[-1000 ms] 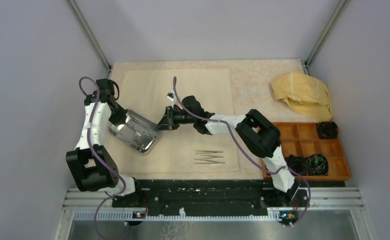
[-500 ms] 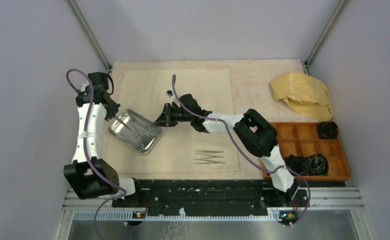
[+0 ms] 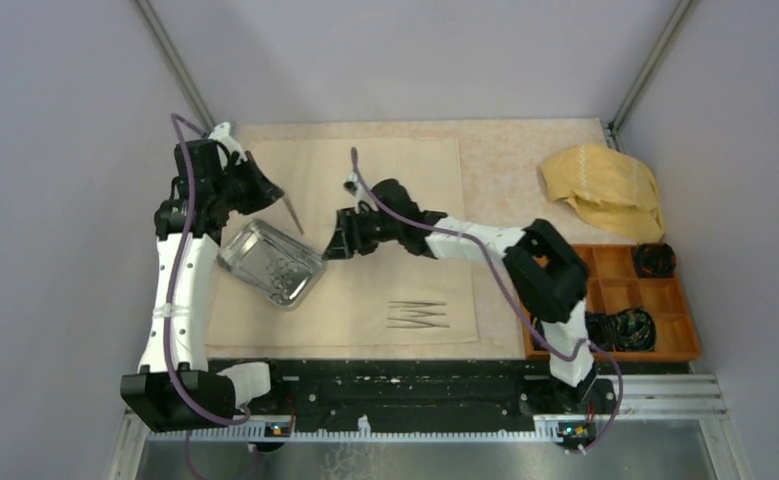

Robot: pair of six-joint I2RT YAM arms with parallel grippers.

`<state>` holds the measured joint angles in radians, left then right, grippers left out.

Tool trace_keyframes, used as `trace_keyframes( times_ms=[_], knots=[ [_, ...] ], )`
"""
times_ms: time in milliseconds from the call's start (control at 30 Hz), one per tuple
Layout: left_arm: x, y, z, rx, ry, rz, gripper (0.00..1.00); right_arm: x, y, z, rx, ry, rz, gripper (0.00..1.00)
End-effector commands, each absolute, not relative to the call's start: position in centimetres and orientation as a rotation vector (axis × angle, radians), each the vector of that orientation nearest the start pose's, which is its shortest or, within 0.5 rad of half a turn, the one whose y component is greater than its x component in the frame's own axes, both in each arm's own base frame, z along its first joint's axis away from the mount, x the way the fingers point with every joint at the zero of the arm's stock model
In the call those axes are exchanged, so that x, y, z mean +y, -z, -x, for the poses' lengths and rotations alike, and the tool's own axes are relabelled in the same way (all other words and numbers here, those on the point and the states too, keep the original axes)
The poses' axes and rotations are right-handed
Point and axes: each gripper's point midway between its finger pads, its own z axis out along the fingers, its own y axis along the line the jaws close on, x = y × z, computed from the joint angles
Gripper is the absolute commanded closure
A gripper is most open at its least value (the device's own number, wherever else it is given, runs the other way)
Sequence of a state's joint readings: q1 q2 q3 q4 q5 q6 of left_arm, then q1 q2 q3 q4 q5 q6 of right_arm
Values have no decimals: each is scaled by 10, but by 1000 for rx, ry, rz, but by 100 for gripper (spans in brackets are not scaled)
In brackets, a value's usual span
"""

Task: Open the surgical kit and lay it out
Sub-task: Place the medical item in the container, then place the medical item in the surgical kit.

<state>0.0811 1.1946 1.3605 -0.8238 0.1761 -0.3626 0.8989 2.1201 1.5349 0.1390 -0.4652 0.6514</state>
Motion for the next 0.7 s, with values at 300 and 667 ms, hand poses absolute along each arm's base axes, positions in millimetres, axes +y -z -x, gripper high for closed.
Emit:
trace_keyframes(
  times_ms=[300, 667],
  knots=[
    [-202, -435, -253, 1372, 1543, -721, 100, 315, -332, -253, 1696, -1510, 679, 34],
    [-237, -448, -239, 1316, 1653, -816, 100, 326, -414, -223, 1418, -1724, 753, 47]
  ],
)
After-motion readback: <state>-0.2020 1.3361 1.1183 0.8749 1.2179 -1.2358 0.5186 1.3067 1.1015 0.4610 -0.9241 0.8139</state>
